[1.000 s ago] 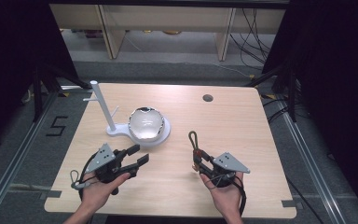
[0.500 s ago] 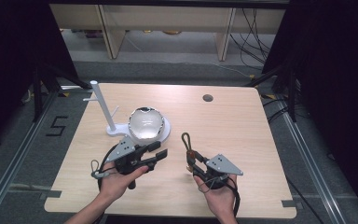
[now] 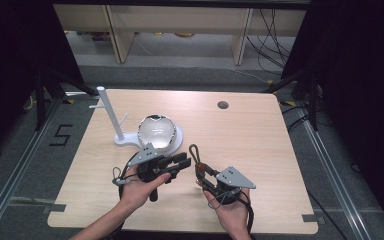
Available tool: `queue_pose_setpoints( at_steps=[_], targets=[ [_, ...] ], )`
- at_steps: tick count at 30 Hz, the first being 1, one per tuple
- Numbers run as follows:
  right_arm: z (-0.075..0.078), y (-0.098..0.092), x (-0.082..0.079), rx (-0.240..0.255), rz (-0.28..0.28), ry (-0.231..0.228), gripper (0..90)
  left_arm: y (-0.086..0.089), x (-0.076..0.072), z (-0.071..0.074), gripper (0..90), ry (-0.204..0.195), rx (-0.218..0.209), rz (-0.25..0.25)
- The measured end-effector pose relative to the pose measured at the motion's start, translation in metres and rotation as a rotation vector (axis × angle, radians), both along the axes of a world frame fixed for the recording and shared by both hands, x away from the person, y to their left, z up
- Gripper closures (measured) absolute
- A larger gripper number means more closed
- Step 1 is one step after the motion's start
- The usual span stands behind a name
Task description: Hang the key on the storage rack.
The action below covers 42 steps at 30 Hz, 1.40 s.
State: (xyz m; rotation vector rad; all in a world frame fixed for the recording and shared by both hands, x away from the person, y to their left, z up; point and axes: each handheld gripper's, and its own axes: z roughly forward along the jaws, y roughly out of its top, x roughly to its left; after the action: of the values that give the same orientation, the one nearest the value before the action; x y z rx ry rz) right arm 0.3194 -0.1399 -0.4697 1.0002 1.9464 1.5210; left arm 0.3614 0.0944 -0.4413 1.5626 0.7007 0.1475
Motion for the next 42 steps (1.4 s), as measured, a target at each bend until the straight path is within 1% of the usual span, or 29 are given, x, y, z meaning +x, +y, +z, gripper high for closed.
queue_pose_setpoints(
  at_steps=[1, 2, 3, 5, 6, 7, 9, 10, 11, 12, 13, 15, 16, 21, 22, 23, 24, 25, 26, 27, 28, 29, 31, 33, 36, 38, 39, 40, 42],
  targets=[
    [0.0, 0.001, 0.0, -0.001, 0.004, 0.0, 68.8, -0.001, 0.0, 0.0, 70.4, 0.002, 0.0, -0.002],
    [-0.001, 0.002, 0.0, 0.011, 0.011, -0.006, 68.8, -0.002, 0.0, 0.0, 71.3, 0.003, 0.003, -0.003],
    [0.0, 0.002, 0.0, 0.013, 0.012, 0.001, 68.8, -0.002, 0.0, -0.001, 72.6, 0.006, 0.003, -0.004],
    [0.0, 0.002, 0.0, 0.001, 0.01, -0.007, 68.8, -0.004, 0.001, -0.002, 74.1, 0.008, 0.002, -0.007],
    [0.0, 0.003, -0.001, 0.008, 0.008, -0.001, 68.8, -0.005, 0.001, -0.002, 74.8, 0.013, 0.0, -0.006],
    [0.0, 0.002, -0.002, -0.004, 0.004, 0.001, 68.8, -0.005, 0.001, -0.002, 75.7, 0.016, -0.002, -0.006],
    [0.0, 0.004, -0.002, 0.011, 0.016, 0.005, 68.8, -0.005, 0.003, -0.003, 77.4, 0.019, -0.007, -0.006],
    [0.0, 0.003, -0.002, -0.003, 0.013, 0.003, 68.8, -0.005, 0.003, -0.003, 78.3, 0.02, -0.008, -0.006],
    [0.0, 0.004, -0.002, 0.006, 0.017, -0.001, 68.8, -0.006, 0.003, -0.003, 79.1, 0.024, -0.01, -0.007],
    [0.001, 0.004, -0.004, -0.004, 0.003, 0.015, 68.8, -0.006, 0.003, -0.003, 79.7, 0.042, -0.019, 0.003],
    [0.001, 0.005, -0.004, -0.006, 0.01, 0.003, 68.8, -0.006, 0.003, -0.002, 80.8, 0.042, -0.025, 0.002],
    [0.001, 0.004, -0.004, -0.007, 0.01, 0.007, 68.8, -0.006, 0.003, -0.002, 82.8, 0.028, -0.022, -0.01],
    [0.001, 0.004, -0.004, 0.006, 0.012, 0.014, 68.8, -0.006, 0.002, -0.001, 83.1, 0.023, -0.014, -0.01],
    [0.001, 0.006, -0.004, 0.01, 0.018, -0.001, 67.8, -0.006, 0.0, 0.002, 83.7, 0.014, 0.006, -0.008],
    [0.002, 0.006, -0.004, 0.008, 0.021, 0.003, 66.9, -0.005, 0.0, 0.003, 83.7, 0.002, 0.013, -0.008],
    [0.002, 0.006, -0.003, -0.003, 0.028, -0.001, 63.7, -0.005, -0.001, 0.004, 83.8, -0.006, 0.027, -0.001],
    [0.003, 0.006, -0.004, -0.011, 0.025, 0.016, 60.3, -0.004, -0.001, 0.004, 83.8, -0.012, 0.034, 0.005],
    [0.002, 0.006, -0.004, -0.019, 0.021, 0.018, 58.3, -0.003, -0.001, 0.004, 83.8, -0.023, 0.041, 0.009],
    [0.002, 0.006, -0.004, -0.021, 0.022, 0.024, 56.9, -0.002, -0.001, 0.005, 83.8, -0.024, 0.049, 0.015],
    [0.001, 0.006, -0.004, -0.021, 0.024, 0.019, 55.6, 0.0, -0.001, 0.005, 83.8, -0.03, 0.053, 0.019],
    [0.002, 0.006, -0.004, -0.042, 0.031, 0.01, 54.8, 0.002, -0.001, 0.005, 83.8, -0.036, 0.059, 0.027],
    [0.001, 0.007, -0.005, -0.025, 0.039, 0.025, 54.2, 0.003, -0.002, 0.005, 83.8, -0.038, 0.061, 0.031],
    [0.001, 0.007, -0.004, -0.037, 0.041, 0.02, 53.3, 0.006, -0.002, 0.006, 83.8, -0.042, 0.063, 0.046],
    [0.001, 0.007, -0.005, -0.026, 0.032, 0.033, 52.7, 0.01, -0.003, 0.008, 83.8, -0.05, 0.069, 0.056],
    [0.001, 0.005, -0.005, -0.048, 0.025, 0.03, 51.7, 0.017, -0.003, 0.011, 83.8, -0.066, 0.073, 0.073],
    [0.0, 0.005, -0.004, -0.053, 0.039, 0.034, 51.5, 0.021, -0.004, 0.012, 83.8, -0.071, 0.082, 0.086],
    [-0.001, 0.004, -0.004, -0.056, 0.034, 0.036, 51.5, 0.023, -0.005, 0.013, 83.8, -0.07, 0.079, 0.094],
    [-0.001, 0.003, -0.005, -0.052, 0.03, 0.05, 51.5, 0.026, -0.005, 0.014, 83.8, -0.074, 0.081, 0.1],
    [-0.001, 0.001, -0.005, -0.056, 0.016, 0.05, 51.4, 0.031, -0.005, 0.016, 83.8, -0.081, 0.078, 0.113]
  ],
)
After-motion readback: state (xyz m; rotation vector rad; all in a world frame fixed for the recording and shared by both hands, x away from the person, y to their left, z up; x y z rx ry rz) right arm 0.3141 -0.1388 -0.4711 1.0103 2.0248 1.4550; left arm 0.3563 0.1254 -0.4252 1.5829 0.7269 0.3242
